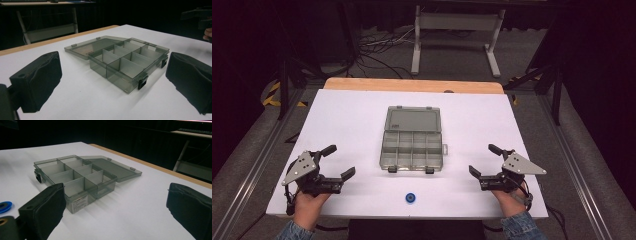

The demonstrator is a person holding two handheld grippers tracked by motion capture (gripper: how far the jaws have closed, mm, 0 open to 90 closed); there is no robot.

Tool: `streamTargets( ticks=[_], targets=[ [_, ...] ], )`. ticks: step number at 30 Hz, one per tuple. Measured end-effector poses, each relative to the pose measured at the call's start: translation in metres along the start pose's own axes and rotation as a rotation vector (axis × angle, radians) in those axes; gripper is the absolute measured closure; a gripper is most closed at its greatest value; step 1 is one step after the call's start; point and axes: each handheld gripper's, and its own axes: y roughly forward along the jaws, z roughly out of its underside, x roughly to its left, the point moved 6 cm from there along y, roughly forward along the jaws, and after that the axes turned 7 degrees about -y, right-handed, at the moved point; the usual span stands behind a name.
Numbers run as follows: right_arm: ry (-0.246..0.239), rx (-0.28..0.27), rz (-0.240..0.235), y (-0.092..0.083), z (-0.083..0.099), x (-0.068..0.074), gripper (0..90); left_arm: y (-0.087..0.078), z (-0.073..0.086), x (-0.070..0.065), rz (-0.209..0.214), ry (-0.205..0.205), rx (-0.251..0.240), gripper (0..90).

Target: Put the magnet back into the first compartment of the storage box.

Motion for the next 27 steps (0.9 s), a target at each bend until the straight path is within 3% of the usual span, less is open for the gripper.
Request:
streamTargets(
  ticks=[11,17,27],
  targets=[
    [-0.001,-0.001,-0.008,0.001,0.0,0.0,3.3,-0.002,-0.004,0.001,0.034,-0.033,-0.021,0.0],
    [-0.001,-0.004,-0.01,0.002,0.0,0.001,3.3,-0.002,-0.009,0.0,0.029,-0.038,-0.026,0.1],
    [0.006,-0.005,-0.015,0.001,0.0,0.001,3.1,0.014,-0.028,-0.023,0.091,-0.003,-0.016,0.3]
  ],
)
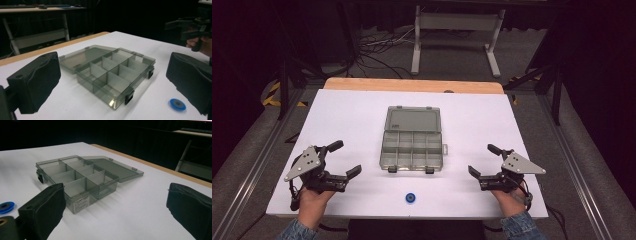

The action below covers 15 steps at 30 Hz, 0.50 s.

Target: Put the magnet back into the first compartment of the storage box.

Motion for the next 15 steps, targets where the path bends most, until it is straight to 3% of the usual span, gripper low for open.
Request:
streamTargets(
  ticks=[8,13,15],
  targets=[
    [0.003,0.001,-0.002,0.0,0.0,-0.001,2.9,0.014,-0.012,-0.014,0.05,-0.001,-0.005,0.3],
    [0.001,-0.001,-0.006,0.0,0.0,0.0,2.8,0.021,-0.016,-0.021,0.072,0.018,-0.003,0.3],
    [0.0,0.0,-0.009,0.001,0.0,0.0,2.9,0.028,-0.019,-0.029,0.099,0.026,0.007,0.3]
  ],
)
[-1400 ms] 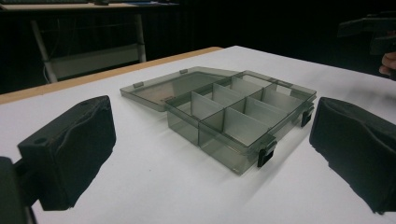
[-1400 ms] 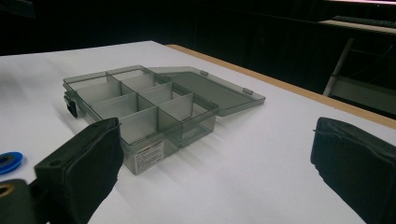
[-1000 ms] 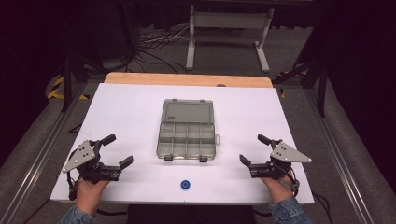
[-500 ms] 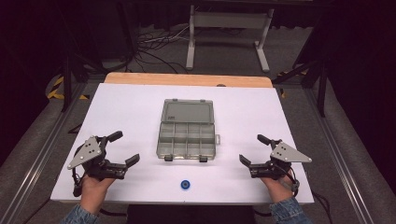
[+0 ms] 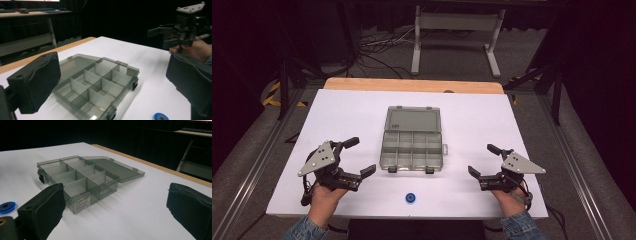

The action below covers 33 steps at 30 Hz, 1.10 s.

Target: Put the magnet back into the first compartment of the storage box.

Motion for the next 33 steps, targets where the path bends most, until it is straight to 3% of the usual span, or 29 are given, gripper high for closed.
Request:
streamTargets(
  ticks=[21,28,29,33],
  targets=[
    [0.001,-0.011,-0.012,0.0,-0.002,0.001,2.6,0.042,-0.016,-0.035,0.117,0.035,0.022,0.4],
    [-0.005,-0.012,-0.013,0.0,-0.002,0.0,2.6,0.05,-0.019,-0.045,0.145,0.067,0.088,4.2],
    [-0.005,-0.013,-0.015,0.0,-0.002,0.001,2.6,0.052,-0.019,-0.046,0.151,0.087,0.128,5.5],
    [-0.003,-0.011,-0.015,0.0,-0.002,0.001,2.6,0.055,-0.019,-0.048,0.154,0.107,0.204,7.7]
  ],
)
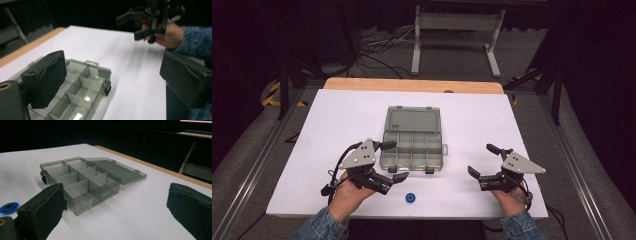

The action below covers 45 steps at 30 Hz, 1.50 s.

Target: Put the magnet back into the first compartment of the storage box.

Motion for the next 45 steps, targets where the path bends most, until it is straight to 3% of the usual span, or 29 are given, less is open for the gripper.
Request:
streamTargets(
  ticks=[5,8,9,12,18,22,27,33,45],
  targets=[
    [0.002,0.003,0.002,0.0,0.0,-0.001,2.5,0.006,0.0,0.0,-0.007,0.028,0.127,7.0],
    [0.004,0.002,-0.001,0.0,0.0,-0.001,2.6,0.009,0.001,-0.002,-0.005,0.044,0.187,7.0],
    [0.004,0.002,-0.001,0.001,0.0,-0.001,2.5,0.009,0.001,-0.002,-0.005,0.044,0.187,7.1],
    [0.002,0.006,-0.001,0.0,0.001,-0.001,2.5,0.013,0.001,-0.003,-0.006,0.064,0.264,7.1],
    [0.004,0.004,-0.005,0.0,0.001,-0.001,2.6,0.019,0.003,-0.004,-0.011,0.096,0.356,7.7],
    [0.005,0.008,-0.009,0.001,0.001,0.0,2.5,0.021,0.003,-0.004,-0.005,0.086,0.393,7.9],
    [0.004,0.011,-0.013,0.001,0.001,0.0,2.5,0.024,0.007,-0.003,-0.007,0.09,0.473,7.9],
    [0.007,0.009,-0.017,0.002,0.001,0.001,2.5,0.028,0.012,-0.006,0.017,0.083,0.537,8.8],
    [0.006,0.01,-0.019,0.001,0.001,0.0,2.5,0.041,0.035,-0.009,0.077,0.028,0.551,10.4]
  ],
)
